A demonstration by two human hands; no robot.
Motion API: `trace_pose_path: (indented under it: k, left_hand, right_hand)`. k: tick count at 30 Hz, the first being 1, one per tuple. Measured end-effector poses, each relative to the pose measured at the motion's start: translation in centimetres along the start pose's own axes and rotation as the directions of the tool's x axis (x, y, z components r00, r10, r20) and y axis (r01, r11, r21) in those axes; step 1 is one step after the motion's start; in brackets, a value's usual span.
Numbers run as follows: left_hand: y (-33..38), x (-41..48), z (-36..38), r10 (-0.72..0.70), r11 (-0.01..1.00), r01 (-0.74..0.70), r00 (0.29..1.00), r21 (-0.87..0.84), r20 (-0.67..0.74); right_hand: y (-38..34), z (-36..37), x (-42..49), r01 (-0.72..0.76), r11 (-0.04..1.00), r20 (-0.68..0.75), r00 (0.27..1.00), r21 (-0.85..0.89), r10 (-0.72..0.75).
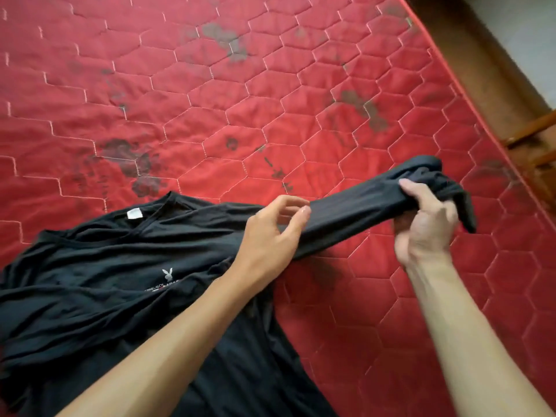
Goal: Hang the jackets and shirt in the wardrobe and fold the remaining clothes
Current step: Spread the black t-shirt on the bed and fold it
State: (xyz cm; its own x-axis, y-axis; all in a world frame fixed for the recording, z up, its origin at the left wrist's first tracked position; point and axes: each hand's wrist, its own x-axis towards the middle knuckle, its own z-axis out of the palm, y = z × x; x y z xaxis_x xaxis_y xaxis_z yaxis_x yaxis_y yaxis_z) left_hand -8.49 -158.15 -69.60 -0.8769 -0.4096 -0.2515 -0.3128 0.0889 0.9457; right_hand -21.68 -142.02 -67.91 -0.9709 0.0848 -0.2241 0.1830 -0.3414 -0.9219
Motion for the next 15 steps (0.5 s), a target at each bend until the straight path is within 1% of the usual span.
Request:
trace_pose_path:
  k: [1,2,3,4,5,6,7,9,11,13,14,15]
  left_hand:
    - [1.5,0.2,0.5,-0.031,0.995,0.032,0.999,-0.096,0.012]
    - [2.8,0.2,0.9,-0.045,0.983,0.048,0.999,-0.175,0.022]
    - [4.1,0.2,1.1,-0.043,0.969,0.048,0.999,-0.24,0.028]
    - [5.2,0.0,0.9,-0.033,0.956,0.039,0.999,-0.29,0.025]
    - [6.1,-0.3,0.5,-0.019,0.946,0.023,1.0,-0.322,0.015]
    - [6.3,-0.6,-0.2,-0.011,0.946,0.006,1.0,-0.323,-0.014]
    - [6.2,-1.1,-1.2,-0.012,0.953,-0.007,0.998,-0.302,-0.061]
    - [4.3,-2.1,-4.4,-0.041,0.974,-0.013,0.972,-0.226,-0.233]
    - [1.0,-3.6,-8.7,-0.08,0.982,0.004,0.912,-0.187,-0.401]
    - [-3.0,-5.7,-13.0,-0.164,0.967,0.042,0.856,-0.251,-0.49]
    - [-5.1,-7.0,-15.1,-0.228,0.946,0.062,0.826,-0.318,-0.516]
    - [-7.2,-8.4,-16.9,-0.317,0.904,0.085,0.793,-0.42,-0.521]
  right_hand:
    - [0.1,0.6,-1.0,0.113,0.98,0.013,0.994,-0.164,-0.112]
    - [0.4,1.4,-2.3,0.24,0.906,0.071,0.971,-0.35,-0.229]
    - [1.0,2.0,-3.5,0.373,0.781,0.193,0.928,-0.501,-0.319]
    - [1.7,2.7,-5.0,0.512,0.631,0.357,0.859,-0.583,-0.367]
    - [2.7,3.4,-6.4,0.641,0.489,0.518,0.767,-0.591,-0.379]
    - [3.8,4.0,-7.6,0.742,0.378,0.652,0.669,-0.554,-0.357]
    - [5.2,4.8,-8.8,0.805,0.302,0.741,0.591,-0.511,-0.32]
    - [7.8,6.6,-11.6,0.875,0.222,0.84,0.479,-0.431,-0.257]
    - [10.6,8.5,-15.2,0.921,0.206,0.909,0.369,-0.331,-0.192]
    - [13.3,9.9,-18.8,0.945,0.235,0.966,0.25,-0.23,-0.06]
    - [14.5,10.3,-20.5,0.953,0.242,0.983,0.181,-0.183,0.031]
    - [15.7,10.5,-22.1,0.961,0.237,0.985,0.112,-0.142,0.135]
